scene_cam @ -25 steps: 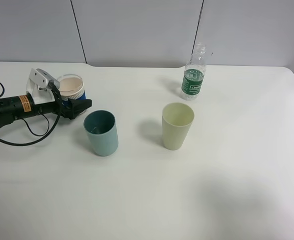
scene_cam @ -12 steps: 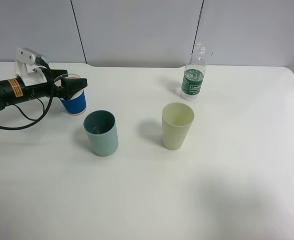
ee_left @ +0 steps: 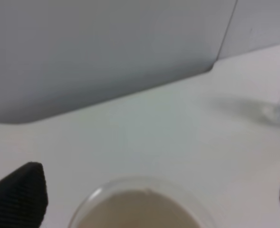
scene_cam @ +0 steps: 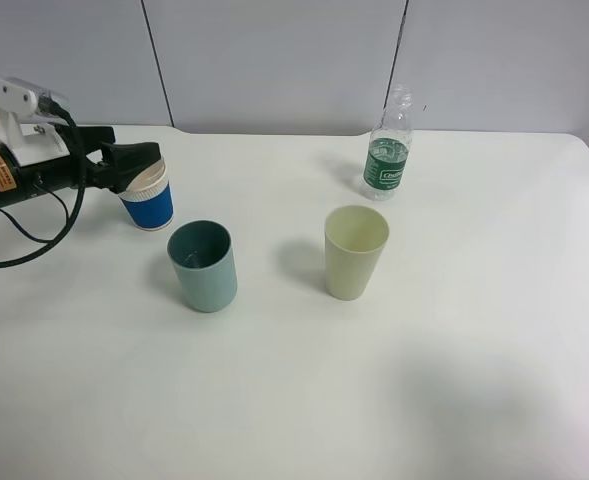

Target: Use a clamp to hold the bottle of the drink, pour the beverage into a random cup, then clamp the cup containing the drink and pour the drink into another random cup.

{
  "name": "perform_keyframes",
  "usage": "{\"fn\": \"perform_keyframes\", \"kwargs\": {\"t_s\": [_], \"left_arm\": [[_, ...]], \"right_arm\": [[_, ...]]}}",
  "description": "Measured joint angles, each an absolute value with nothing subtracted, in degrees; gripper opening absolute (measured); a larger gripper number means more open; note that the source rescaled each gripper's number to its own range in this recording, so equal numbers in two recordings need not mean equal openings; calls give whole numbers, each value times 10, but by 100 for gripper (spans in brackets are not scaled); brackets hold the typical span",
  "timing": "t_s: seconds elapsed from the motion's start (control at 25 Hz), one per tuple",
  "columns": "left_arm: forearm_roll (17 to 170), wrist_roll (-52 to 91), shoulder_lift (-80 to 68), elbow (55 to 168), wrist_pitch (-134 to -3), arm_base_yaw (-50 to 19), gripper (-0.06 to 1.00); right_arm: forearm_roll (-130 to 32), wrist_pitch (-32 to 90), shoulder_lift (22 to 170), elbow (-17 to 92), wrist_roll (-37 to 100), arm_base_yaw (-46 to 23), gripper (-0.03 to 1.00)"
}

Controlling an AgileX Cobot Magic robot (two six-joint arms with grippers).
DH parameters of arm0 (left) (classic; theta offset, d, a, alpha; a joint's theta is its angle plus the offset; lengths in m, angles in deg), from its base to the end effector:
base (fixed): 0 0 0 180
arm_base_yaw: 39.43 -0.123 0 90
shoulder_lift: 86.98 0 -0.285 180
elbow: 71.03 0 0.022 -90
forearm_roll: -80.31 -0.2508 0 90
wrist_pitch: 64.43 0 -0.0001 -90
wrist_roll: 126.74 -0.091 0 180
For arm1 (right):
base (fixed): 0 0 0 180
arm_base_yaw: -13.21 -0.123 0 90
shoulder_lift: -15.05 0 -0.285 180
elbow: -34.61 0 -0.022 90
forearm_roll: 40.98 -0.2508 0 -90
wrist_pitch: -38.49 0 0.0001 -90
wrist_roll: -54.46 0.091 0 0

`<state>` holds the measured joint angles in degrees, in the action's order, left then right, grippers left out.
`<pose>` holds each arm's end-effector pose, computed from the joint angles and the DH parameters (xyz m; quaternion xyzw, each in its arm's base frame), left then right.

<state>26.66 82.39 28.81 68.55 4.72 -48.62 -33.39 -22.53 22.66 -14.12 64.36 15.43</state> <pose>0.3115 -0.0190 0.1496 0.1916 0.7172 -0.2834 0.6071 -0.0059 -0.0103 0.2767 0.0927 0.8474 -0.0312 0.5219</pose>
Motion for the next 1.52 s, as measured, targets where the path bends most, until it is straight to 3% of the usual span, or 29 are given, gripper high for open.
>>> {"fn": "perform_keyframes", "kwargs": {"t_s": [0.52,1.08,1.52], "left_arm": [[430,823,59,596,47,-467,99],[708,735,-206,448,46,-336,99],[673,718,-406,437,-179,-321,99]], "right_arm": [[-334,-225,227,-141,644,154,84],[-334,-225,227,-141,644,154,84],[-334,-225,227,-141,644,154,84]]}}
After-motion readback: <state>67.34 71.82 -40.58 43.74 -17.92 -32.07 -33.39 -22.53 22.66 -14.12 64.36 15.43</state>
